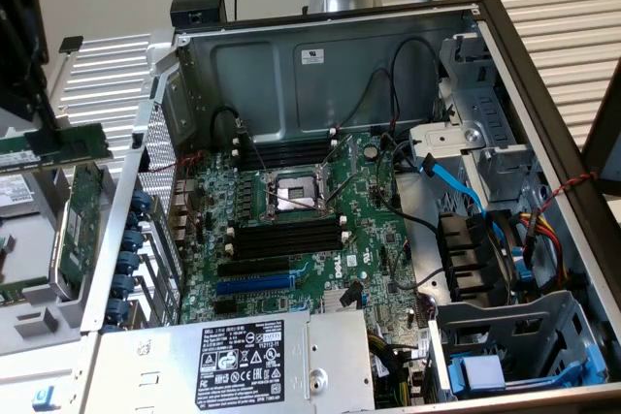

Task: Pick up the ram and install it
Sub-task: 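Pick up the ram and move it above insertion slot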

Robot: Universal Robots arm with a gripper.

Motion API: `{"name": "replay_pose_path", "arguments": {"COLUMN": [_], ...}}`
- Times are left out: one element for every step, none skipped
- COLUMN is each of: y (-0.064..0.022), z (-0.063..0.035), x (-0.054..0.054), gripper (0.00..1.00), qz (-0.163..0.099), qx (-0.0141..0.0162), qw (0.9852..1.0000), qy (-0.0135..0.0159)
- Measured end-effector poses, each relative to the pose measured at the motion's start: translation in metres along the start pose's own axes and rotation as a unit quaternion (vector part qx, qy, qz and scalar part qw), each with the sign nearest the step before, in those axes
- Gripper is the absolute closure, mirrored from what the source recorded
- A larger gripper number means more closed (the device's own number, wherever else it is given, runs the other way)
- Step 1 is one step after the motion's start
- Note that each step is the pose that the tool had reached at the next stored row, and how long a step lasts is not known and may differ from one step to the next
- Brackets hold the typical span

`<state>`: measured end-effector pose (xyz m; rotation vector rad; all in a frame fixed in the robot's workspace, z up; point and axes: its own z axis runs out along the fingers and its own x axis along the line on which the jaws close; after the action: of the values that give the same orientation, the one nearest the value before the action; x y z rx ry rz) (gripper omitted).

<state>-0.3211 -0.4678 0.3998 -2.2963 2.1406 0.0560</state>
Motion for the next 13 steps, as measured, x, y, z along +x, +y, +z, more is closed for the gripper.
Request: {"name": "replay_pose_path", "arguments": {"y": [-0.0042, -0.0086, -0.0131, -0.0177, -0.0222, -0.0266, -0.0312, -0.0357, -0.0403, -0.0448, -0.0494, -0.0538, -0.0583], "z": [-0.0011, -0.0021, -0.0032, -0.0043, -0.0053, -0.0062, -0.0070, -0.0078, -0.0086, -0.0091, -0.0095, -0.0097, -0.0099], "x": [0.000, 0.001, 0.001, 0.001, 0.001, 0.002, 0.002, 0.002, 0.003, 0.003, 0.003, 0.004, 0.004], "gripper": [0.86, 0.86, 0.86, 0.86, 0.86, 0.86, 0.86, 0.86, 0.86, 0.86, 0.86, 0.86, 0.86], "qz": [0.000, 0.000, 0.000, -0.001, -0.001, -0.001, -0.001, -0.001, -0.001, -0.001, -0.001, -0.001, -0.001], "qx": [0.0000, 0.0000, 0.0000, -0.0001, -0.0001, -0.0001, -0.0001, 0.0000, -0.0001, -0.0001, -0.0002, -0.0002, -0.0001], "qw": [1.0000, 1.0000, 1.0000, 1.0000, 1.0000, 1.0000, 1.0000, 1.0000, 1.0000, 1.0000, 1.0000, 1.0000, 1.0000], "qy": [0.0000, 0.0000, 0.0000, 0.0000, 0.0000, 0.0000, 0.0000, -0.0001, 0.0000, 0.0000, 0.0000, 0.0000, -0.0001]}}
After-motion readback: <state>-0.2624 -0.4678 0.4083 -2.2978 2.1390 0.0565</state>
